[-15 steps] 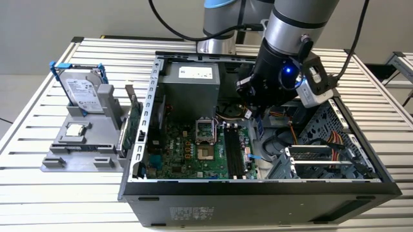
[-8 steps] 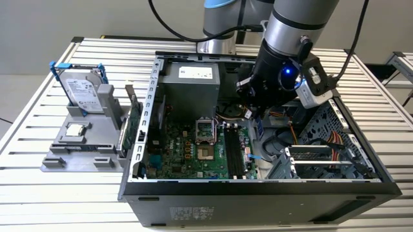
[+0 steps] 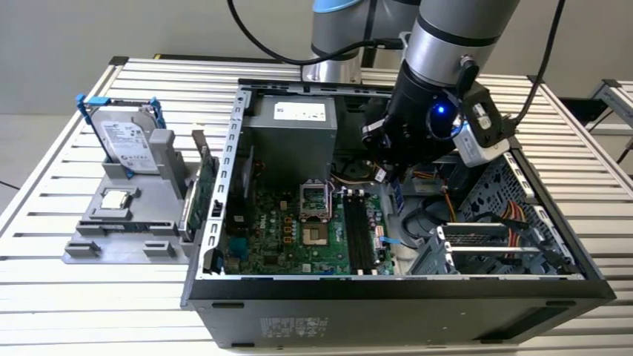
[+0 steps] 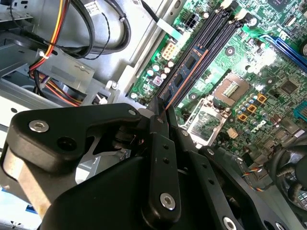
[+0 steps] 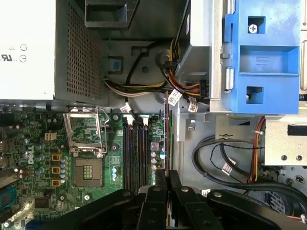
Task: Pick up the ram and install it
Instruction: 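Insert the ram into the slot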
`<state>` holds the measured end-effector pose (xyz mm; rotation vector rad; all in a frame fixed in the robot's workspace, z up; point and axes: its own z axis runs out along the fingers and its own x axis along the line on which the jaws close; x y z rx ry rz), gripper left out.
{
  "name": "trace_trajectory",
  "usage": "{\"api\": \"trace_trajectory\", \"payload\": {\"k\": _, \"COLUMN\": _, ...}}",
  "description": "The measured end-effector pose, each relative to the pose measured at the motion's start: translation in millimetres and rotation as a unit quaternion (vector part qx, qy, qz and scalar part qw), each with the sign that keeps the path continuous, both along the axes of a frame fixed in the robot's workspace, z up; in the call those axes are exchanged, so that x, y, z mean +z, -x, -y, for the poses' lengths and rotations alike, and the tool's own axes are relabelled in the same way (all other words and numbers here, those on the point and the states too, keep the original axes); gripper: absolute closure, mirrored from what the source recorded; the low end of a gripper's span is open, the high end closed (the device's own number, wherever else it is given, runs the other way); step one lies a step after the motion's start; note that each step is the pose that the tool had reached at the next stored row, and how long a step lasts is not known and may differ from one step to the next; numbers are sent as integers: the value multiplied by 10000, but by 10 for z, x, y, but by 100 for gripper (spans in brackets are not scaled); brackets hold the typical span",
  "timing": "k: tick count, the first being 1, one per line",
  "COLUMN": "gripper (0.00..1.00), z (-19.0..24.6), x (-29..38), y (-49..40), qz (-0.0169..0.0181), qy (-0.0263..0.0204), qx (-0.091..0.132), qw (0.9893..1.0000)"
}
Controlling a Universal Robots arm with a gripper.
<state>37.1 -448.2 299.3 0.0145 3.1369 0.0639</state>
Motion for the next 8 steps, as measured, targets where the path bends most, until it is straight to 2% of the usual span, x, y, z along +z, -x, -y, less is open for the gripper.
{"api": "trace_trajectory", "payload": {"k": 8, "gripper": 100, "z": 0, "x": 0, "y": 1, "qz": 0, "qy": 0, "qx": -56, "qw": 10000}}
